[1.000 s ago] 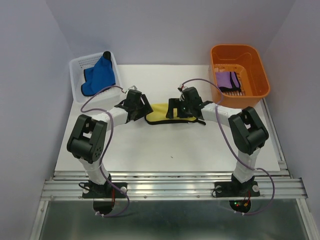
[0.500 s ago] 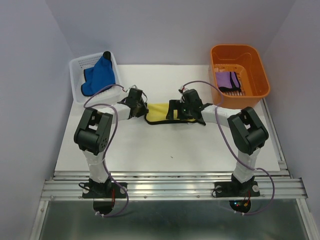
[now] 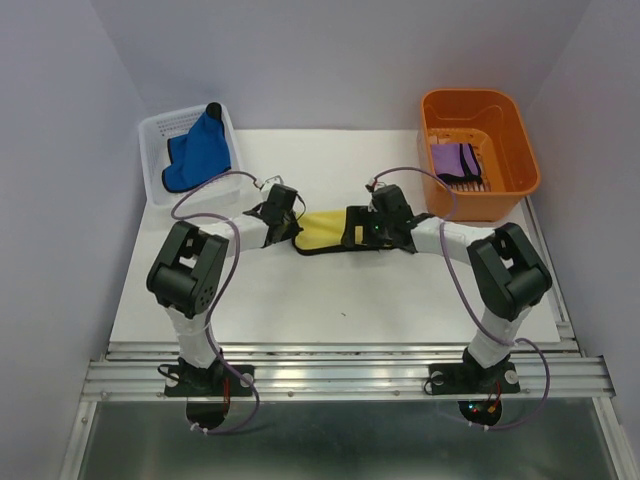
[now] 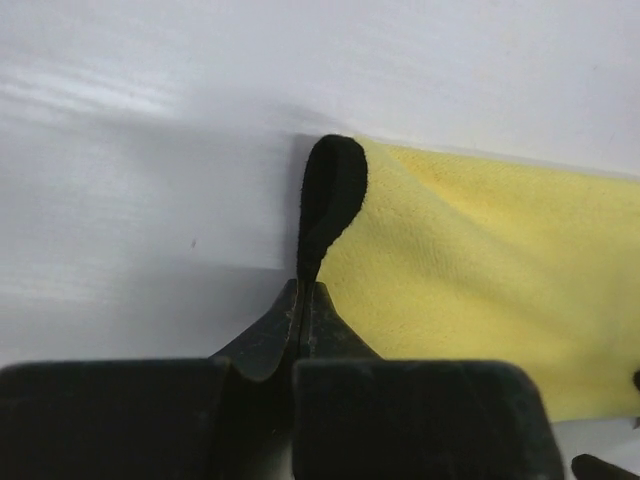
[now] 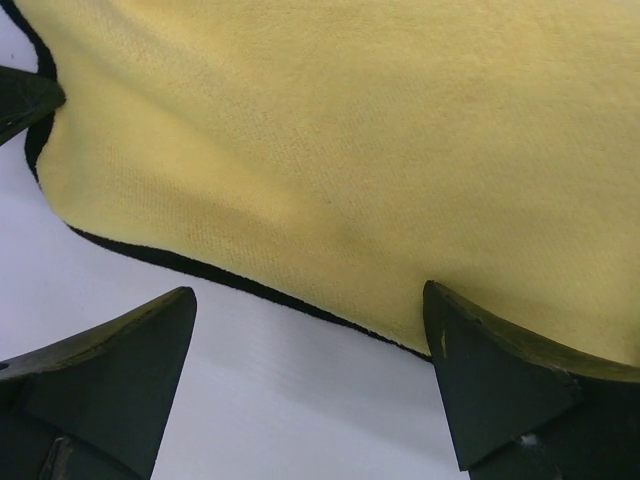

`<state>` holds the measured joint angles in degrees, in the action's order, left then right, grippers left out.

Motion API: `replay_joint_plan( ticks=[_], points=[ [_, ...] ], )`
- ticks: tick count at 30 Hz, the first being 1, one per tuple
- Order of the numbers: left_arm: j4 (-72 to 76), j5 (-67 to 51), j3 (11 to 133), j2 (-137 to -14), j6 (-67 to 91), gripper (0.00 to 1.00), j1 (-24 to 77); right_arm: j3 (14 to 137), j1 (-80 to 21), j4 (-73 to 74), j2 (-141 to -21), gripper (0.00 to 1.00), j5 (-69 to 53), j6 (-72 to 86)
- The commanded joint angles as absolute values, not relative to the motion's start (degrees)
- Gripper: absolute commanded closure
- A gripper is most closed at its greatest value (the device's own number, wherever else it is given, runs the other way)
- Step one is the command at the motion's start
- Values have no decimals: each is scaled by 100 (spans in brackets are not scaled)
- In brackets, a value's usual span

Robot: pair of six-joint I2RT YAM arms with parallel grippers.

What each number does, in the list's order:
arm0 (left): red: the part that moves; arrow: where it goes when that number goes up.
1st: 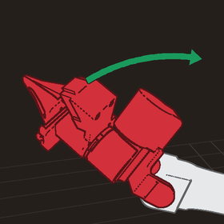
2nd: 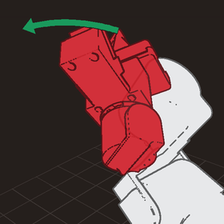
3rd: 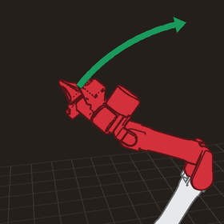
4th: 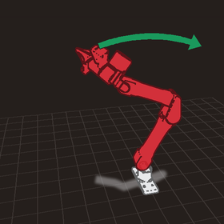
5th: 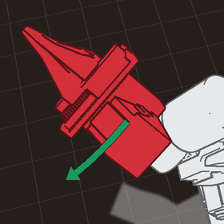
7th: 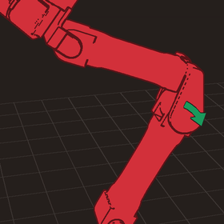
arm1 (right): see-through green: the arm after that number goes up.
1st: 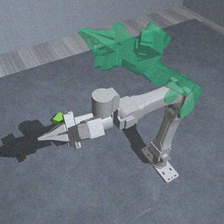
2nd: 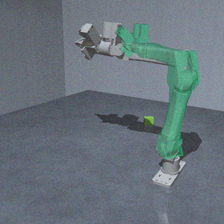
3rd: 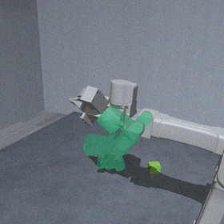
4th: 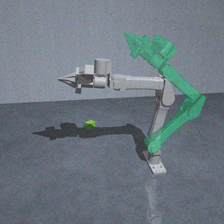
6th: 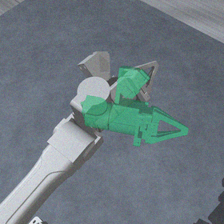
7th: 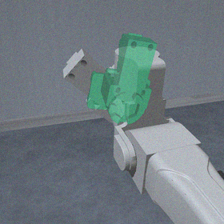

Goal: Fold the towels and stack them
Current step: Fold the towel

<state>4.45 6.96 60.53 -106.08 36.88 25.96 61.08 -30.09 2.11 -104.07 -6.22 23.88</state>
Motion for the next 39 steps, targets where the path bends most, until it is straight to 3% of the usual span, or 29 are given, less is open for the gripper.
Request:
replay_joint_plan(
  ticks=[1, 12, 15, 20, 23, 30, 39],
  points=[
    [9, 1501, 5538, -9662, 3691, 100, 2812, 5661, -3076, 246, -9844, 0, -641, 2145],
    [9, 1556, 3956, -8236, 4350, 100, 3059, 5616, -4226, 422, -9290, 1, 184, 2021],
    [-113, 1556, 3832, -7841, 4368, 100, 3067, 5678, -4411, 422, -9343, 11, 429, 2109],
    [-263, 1582, 3700, -7165, 4456, 100, 3120, 5888, -4772, 317, -9684, 56, 816, 2364],
    [-342, 1617, 3674, -6918, 4447, 100, 3120, 6046, -4948, 220, -9895, 66, 1019, 2469],
    [-439, 1564, 3779, -6829, 4377, 100, 3138, 6363, -5133, 53, -10186, 70, 1151, 2716],
    [-492, 1661, 3823, -6785, 4412, 100, 3138, 6117, -5203, -264, -9721, 71, 1440, 3128]
  ],
)
